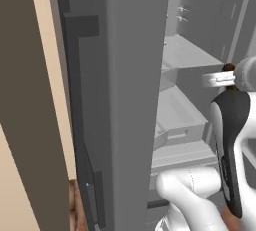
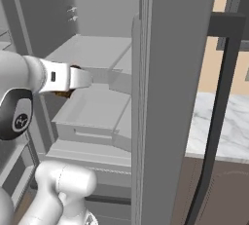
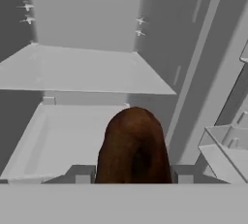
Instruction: Place the cold items (sweet potato and lime) from the fridge in one tupperware on the dining counter. Place the warm items (hot dog and kebab skewer) in the stove area in another tupperware.
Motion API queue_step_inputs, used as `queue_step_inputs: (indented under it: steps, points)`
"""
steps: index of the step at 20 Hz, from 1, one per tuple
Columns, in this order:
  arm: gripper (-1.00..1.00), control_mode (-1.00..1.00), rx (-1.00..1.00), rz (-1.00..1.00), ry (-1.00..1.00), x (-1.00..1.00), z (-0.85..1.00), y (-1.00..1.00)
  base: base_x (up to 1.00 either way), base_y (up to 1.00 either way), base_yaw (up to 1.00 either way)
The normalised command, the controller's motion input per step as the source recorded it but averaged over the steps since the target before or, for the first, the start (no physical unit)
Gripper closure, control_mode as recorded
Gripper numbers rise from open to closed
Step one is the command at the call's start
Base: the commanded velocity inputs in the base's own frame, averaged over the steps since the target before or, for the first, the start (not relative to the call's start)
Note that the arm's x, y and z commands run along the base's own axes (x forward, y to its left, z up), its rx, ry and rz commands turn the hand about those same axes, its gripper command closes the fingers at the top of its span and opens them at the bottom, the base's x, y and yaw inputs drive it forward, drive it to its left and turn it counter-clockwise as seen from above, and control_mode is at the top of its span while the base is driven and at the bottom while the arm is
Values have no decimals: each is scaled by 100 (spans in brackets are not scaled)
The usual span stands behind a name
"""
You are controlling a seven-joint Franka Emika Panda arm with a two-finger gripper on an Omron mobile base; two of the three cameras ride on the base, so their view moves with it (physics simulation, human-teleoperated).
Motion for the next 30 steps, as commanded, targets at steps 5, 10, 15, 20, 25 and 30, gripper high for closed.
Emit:
queue_step_inputs:
  steps: [5,10,15,20,25,30]
  points:
    - [100,-100,-1,0,0,-6,0,3,0,0,0]
    - [100,-100,0,-8,-25,-67,-1,-5,0,0,0]
    - [100,100,0,-2,-3,-28,-3,0,-29,5,0]
    - [100,100,0,0,0,0,0,0,-58,22,0]
    - [100,100,0,0,0,0,0,0,-64,37,-25]
    - [100,100,0,0,0,0,0,0,-76,28,-50]
